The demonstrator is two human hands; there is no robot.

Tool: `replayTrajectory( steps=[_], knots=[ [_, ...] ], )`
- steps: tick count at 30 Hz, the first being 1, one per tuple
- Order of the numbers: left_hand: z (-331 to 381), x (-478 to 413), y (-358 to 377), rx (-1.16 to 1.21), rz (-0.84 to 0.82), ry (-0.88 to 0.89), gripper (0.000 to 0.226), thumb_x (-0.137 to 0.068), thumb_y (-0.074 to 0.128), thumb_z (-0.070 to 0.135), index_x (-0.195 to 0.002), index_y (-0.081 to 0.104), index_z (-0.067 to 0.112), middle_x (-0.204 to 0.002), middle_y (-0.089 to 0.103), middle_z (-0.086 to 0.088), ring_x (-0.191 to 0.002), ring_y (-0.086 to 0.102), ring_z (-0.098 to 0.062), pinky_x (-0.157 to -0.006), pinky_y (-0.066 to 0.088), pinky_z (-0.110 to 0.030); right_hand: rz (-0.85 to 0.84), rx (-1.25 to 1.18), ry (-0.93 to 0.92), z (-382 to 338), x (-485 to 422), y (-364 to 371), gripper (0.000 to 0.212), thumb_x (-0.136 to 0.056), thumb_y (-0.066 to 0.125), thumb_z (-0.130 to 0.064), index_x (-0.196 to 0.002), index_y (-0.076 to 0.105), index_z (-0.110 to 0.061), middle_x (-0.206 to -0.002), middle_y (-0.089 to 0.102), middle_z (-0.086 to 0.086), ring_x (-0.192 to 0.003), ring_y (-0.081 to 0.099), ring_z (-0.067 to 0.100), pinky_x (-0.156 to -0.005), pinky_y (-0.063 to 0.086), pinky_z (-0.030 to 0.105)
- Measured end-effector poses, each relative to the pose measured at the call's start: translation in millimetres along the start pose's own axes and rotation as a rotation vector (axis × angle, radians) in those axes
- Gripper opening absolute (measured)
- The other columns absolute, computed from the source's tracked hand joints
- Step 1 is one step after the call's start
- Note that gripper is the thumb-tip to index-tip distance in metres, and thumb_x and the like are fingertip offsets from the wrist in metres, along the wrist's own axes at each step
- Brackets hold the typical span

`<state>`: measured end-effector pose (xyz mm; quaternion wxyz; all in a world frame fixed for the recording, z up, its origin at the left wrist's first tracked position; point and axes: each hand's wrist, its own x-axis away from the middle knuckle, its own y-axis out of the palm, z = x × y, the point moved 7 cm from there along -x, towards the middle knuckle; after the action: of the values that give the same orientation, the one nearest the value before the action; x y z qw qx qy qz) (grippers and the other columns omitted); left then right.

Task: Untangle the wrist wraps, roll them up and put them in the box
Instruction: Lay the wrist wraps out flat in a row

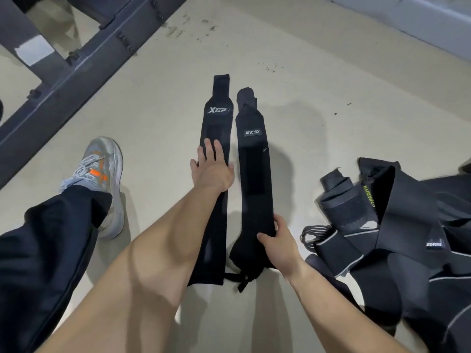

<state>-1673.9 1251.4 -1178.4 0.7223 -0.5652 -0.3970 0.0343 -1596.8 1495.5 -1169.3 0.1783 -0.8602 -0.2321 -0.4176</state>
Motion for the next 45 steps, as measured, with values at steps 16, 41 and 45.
replayTrajectory(
  steps=[16,41,45],
  knots=[
    [115.6,198.1,33.4,0.356,0.005,0.358,0.039,-0.099,0.05,0.021,-0.138,0.057,0.021,-0.144,0.055,0.001,-0.133,0.051,-0.022,-0.103,0.047,-0.04,0.224,0.227,0.073,31.5,102.8,-99.3,0.026,-0.089,0.056,-0.013,-0.111,0.069,-0.009,-0.104,0.072,0.011,-0.094,0.062,0.023,-0.075,0.045,0.028],
    [205.3,250.3,32.4,0.642,-0.248,0.485,0.031,-0.08,0.072,0.03,-0.08,0.063,0.0,-0.089,0.066,-0.013,-0.085,0.062,-0.029,-0.078,0.053,-0.042,0.389,0.225,-0.085,65.8,115.4,-201.9,0.081,-0.087,0.067,-0.023,-0.156,0.027,-0.038,-0.141,0.041,0.007,-0.124,0.049,0.025,-0.106,0.045,0.045],
    [199.0,270.3,-12.3,0.779,-0.281,0.53,0.024,-0.088,0.071,0.021,-0.098,0.067,0.0,-0.093,0.071,-0.009,-0.093,0.065,-0.024,-0.09,0.05,-0.039,0.257,0.148,-0.183,33.2,126.2,-196.1,0.06,-0.078,0.075,-0.027,-0.134,0.053,-0.031,-0.127,0.056,0.007,-0.114,0.059,0.024,-0.1,0.051,0.04]
  ],
)
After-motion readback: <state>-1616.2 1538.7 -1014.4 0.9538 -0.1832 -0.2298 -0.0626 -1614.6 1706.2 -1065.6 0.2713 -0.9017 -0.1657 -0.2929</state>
